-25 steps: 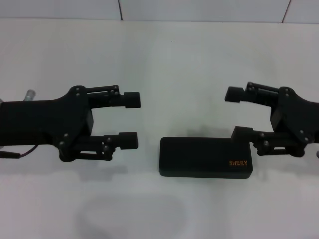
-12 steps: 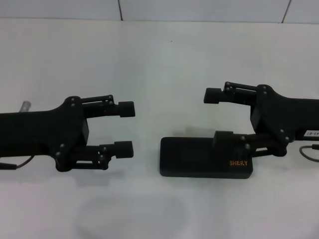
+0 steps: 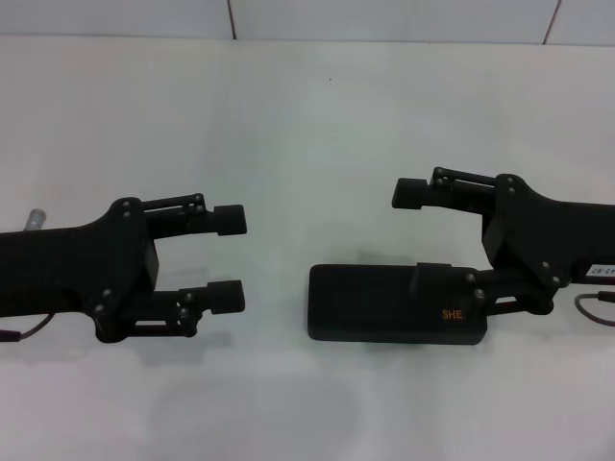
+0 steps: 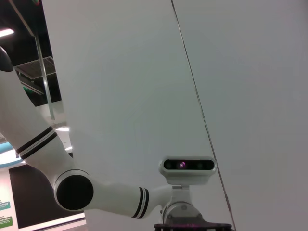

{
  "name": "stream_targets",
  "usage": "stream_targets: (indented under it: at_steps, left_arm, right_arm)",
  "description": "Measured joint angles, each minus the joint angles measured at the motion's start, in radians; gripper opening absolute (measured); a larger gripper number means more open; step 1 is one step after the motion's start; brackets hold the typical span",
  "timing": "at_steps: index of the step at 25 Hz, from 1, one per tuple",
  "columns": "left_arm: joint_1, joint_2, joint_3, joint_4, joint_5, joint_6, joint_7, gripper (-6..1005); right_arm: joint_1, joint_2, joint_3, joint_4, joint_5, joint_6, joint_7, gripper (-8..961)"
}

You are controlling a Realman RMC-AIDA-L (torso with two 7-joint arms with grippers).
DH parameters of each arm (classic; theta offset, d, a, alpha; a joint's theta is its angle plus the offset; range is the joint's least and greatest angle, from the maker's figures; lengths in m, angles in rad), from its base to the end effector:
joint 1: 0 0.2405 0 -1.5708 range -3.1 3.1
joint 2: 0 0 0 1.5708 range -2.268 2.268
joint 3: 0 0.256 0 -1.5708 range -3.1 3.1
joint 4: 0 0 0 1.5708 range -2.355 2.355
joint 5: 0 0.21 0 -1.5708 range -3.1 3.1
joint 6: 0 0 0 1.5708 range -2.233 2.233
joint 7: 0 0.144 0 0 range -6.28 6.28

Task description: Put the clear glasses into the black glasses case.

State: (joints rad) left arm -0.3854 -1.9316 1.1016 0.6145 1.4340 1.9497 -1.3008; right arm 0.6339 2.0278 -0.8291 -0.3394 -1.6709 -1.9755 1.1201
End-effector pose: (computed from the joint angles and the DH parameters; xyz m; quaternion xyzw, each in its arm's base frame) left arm -0.2429 0.2646 0.0426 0.9101 0.1129 0.3981 0.0234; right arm 0.1980 0.2913 -0.0020 0.8880 -0.0698 -0.4517 0.0509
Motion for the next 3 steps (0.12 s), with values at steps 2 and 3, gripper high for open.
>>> stream_targets:
  at_steps: [2, 3]
  left_arm:
    - [0.001, 0.0, 0.0, 0.0, 0.001, -0.004, 0.0, 749]
    - [0.001, 0.0, 0.0, 0.001, 0.001, -0.005, 0.0, 749]
  right_arm:
    - [0.002, 0.0, -0.002, 0.001, 0.0, 0.0, 0.0, 842]
    - [0.002, 0.0, -0.004, 0.001, 0.0, 0.0, 0.0, 842]
